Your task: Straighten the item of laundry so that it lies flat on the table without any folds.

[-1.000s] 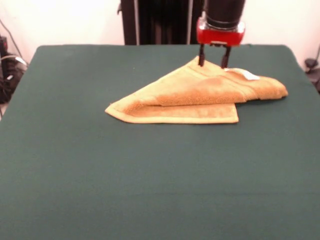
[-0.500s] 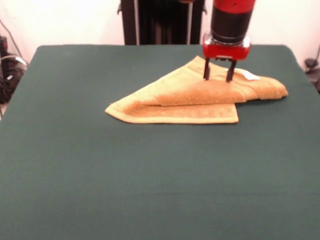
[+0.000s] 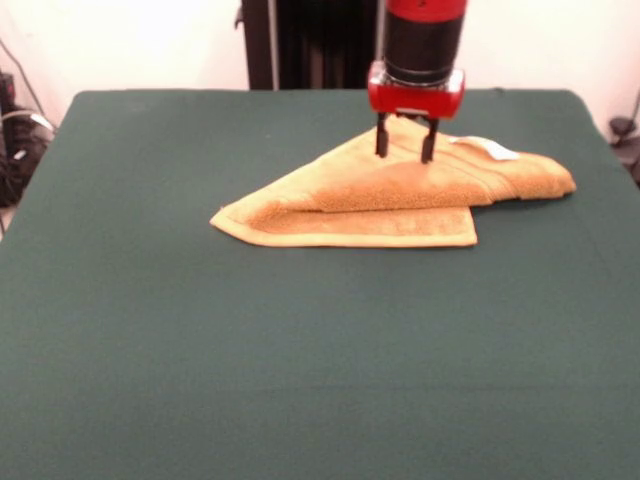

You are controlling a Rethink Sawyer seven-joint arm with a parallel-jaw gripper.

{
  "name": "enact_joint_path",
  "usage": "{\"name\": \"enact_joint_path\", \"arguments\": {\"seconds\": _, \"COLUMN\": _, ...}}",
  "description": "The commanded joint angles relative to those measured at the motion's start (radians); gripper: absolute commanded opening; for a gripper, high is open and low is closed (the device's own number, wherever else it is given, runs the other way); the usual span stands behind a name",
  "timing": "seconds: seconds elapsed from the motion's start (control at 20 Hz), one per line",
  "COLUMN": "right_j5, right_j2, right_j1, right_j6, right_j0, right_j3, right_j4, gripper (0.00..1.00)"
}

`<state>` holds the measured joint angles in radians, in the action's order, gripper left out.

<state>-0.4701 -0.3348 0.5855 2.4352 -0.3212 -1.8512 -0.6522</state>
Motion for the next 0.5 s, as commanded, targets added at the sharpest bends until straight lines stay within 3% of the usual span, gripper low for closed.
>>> {"name": "enact_joint_path", "arguments": {"seconds": 0.05, "right_j5": 0.075, "right_j2": -0.097, "right_j1": 0.020, "right_j6": -0.106, "right_j0": 0.000, "right_j3": -0.149, "right_j4": -0.053, "gripper": 1.00}}
{"name": "enact_joint_path", "arguments": {"seconds": 0.5, "right_j5": 0.101, "right_j2": -0.100, "right_j1": -0.044, "right_j6": -0.123, "right_j0": -0.021, "right_j3": -0.135, "right_j4": -0.099, "gripper": 1.00}}
